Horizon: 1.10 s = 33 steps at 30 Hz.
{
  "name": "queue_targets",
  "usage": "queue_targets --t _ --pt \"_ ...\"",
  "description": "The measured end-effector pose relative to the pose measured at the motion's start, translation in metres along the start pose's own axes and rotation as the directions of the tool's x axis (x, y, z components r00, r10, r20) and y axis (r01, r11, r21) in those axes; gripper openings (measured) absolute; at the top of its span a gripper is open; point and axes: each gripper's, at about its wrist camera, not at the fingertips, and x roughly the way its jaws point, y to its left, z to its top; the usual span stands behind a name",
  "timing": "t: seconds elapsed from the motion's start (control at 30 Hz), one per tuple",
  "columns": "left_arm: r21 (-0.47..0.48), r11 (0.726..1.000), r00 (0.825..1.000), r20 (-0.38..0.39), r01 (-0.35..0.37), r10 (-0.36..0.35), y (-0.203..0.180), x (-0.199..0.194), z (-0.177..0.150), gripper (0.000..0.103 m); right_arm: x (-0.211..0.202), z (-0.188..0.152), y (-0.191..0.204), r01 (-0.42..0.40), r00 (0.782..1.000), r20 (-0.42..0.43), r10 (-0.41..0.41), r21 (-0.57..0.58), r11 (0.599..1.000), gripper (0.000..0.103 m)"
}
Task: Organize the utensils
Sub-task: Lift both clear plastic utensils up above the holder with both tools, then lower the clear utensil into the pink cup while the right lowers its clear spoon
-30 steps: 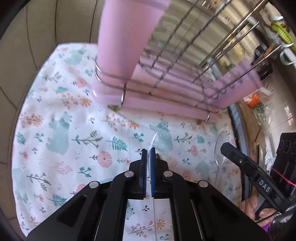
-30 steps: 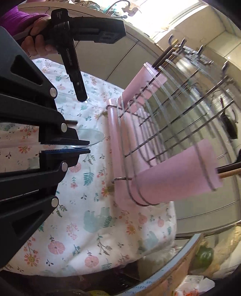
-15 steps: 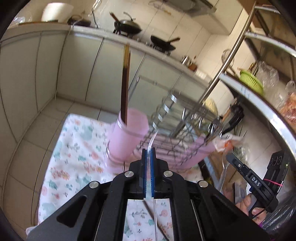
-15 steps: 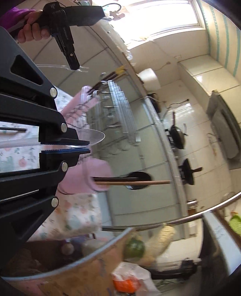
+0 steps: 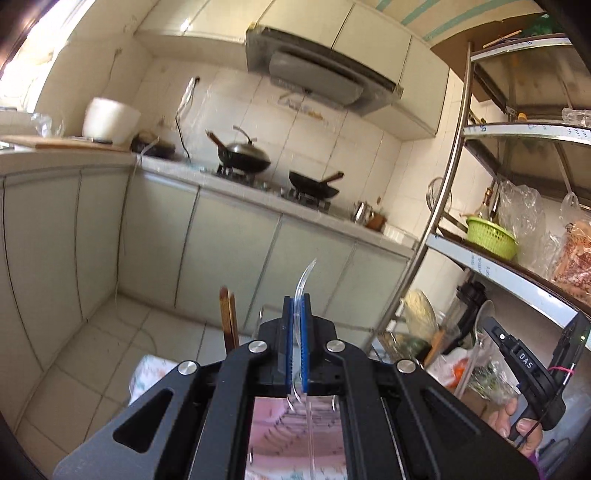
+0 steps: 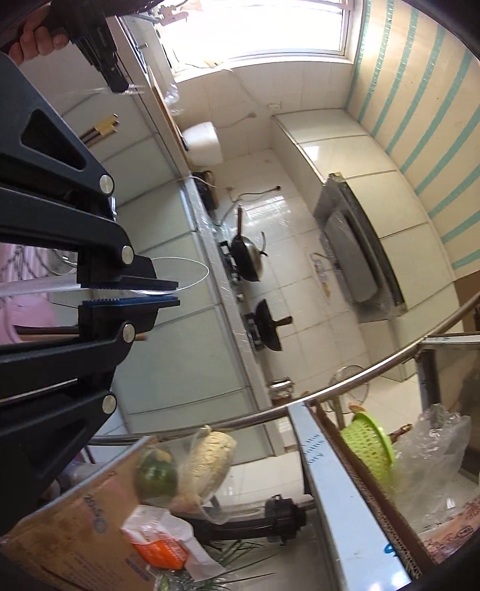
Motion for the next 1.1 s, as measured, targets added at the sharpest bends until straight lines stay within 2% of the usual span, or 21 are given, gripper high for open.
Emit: queue_targets --t 0.13,0.27,0.43,0.63,0.8,0.93,1.1 --pt "0.021 0.999 0.995 0.091 -0.046 0.043 -0.006 0.012 0.010 0.002 0.014 -0.003 0.001 0.023 0.997 0.077 -0.020 -0.045 0.999 0.003" --pt "0.052 0.993 0.981 0.170 -0.106 0.096 -0.011 0.028 0.008 0.002 0.031 -0.017 0.002 0.030 0.995 0.100 -0.022 -0.081 0.996 0.003" --pt "0.064 0.986 0.956 0.261 -0.157 0.135 -0.013 0.041 0.005 0.002 0.040 -0.035 -0.003 0.037 0.995 0.094 -0.028 -0.087 0.995 0.003" --pt "0.095 0.974 0.940 0.295 -0.205 0.169 -0.014 0.061 -0.008 0.002 0.046 -0.051 -0.010 0.049 0.997 0.058 -0.044 -0.082 0.995 0.003" --pt "0.152 0.954 0.920 0.342 -0.256 0.193 -0.019 0.065 -0.027 0.002 0.050 -0.060 -0.014 0.056 0.998 0.027 -0.054 -0.068 0.996 0.003" --pt "0.174 0.952 0.924 0.335 -0.253 0.184 -0.020 0.062 -0.040 0.002 0.048 -0.066 -0.015 0.060 0.998 -0.004 -0.060 -0.060 0.996 0.003" --pt "0.166 0.961 0.945 0.280 -0.221 0.169 -0.018 0.053 -0.055 0.002 0.043 -0.073 -0.017 0.074 0.995 -0.063 -0.076 -0.043 0.996 0.003"
